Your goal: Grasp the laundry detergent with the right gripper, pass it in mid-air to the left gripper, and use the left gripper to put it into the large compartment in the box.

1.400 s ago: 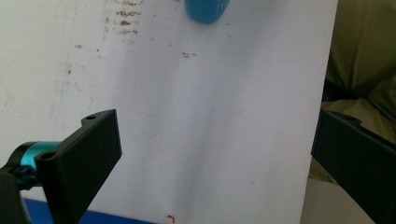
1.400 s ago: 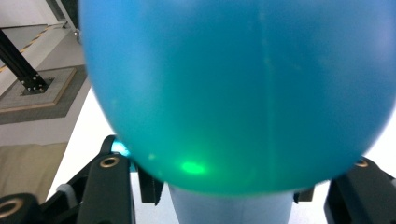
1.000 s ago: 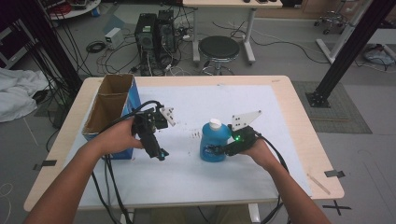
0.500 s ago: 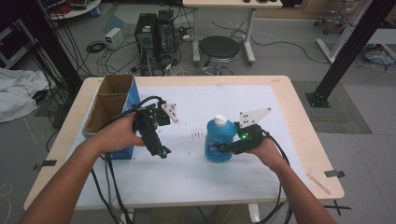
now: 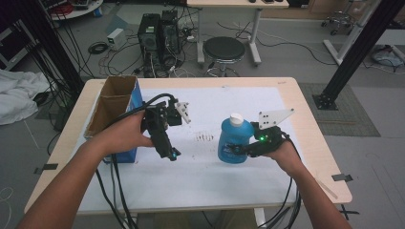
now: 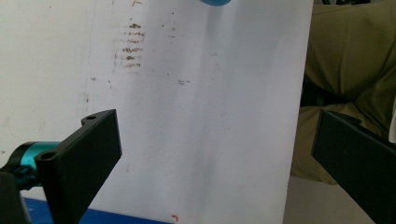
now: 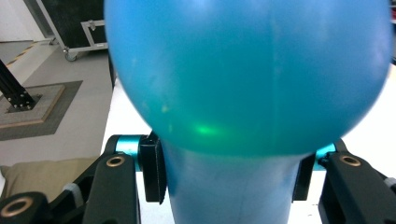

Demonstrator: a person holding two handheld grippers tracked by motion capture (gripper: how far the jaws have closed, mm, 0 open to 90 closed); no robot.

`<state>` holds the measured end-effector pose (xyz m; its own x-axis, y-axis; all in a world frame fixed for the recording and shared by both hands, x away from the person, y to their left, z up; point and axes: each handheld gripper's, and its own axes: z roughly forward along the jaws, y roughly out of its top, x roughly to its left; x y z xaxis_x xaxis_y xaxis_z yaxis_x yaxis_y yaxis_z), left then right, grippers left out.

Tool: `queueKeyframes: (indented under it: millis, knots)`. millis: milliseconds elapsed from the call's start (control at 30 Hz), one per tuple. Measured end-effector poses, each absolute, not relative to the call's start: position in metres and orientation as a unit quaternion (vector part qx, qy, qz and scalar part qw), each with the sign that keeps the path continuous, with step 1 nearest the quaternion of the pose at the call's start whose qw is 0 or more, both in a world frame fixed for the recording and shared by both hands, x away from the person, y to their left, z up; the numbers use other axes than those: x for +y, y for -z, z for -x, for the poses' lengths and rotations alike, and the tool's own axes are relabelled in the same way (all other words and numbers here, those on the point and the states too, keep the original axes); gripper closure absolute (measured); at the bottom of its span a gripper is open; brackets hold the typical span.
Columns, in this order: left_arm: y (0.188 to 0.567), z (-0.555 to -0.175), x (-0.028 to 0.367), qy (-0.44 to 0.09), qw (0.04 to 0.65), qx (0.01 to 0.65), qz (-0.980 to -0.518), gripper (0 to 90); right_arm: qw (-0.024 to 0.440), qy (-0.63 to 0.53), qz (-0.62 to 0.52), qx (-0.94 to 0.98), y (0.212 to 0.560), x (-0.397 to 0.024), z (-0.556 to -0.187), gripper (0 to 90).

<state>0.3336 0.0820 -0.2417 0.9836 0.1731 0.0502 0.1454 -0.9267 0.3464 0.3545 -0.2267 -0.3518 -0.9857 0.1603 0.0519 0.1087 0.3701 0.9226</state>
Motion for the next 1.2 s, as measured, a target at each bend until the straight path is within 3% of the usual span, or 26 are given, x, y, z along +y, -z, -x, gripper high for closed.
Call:
queueKeyframes:
  millis: [733,1200]
  knots:
    - [0.223,-0.326,0.059,-0.039,0.158,0.059,-0.985,1.6,0.025,-0.553,-0.069,0.83,0.325,-0.227,-0.329,44.5]
    - [0.216,-0.328,0.051,-0.021,0.148,0.05,-0.987,1.6,0.012,-0.551,-0.046,0.833,0.324,-0.207,-0.333,44.6]
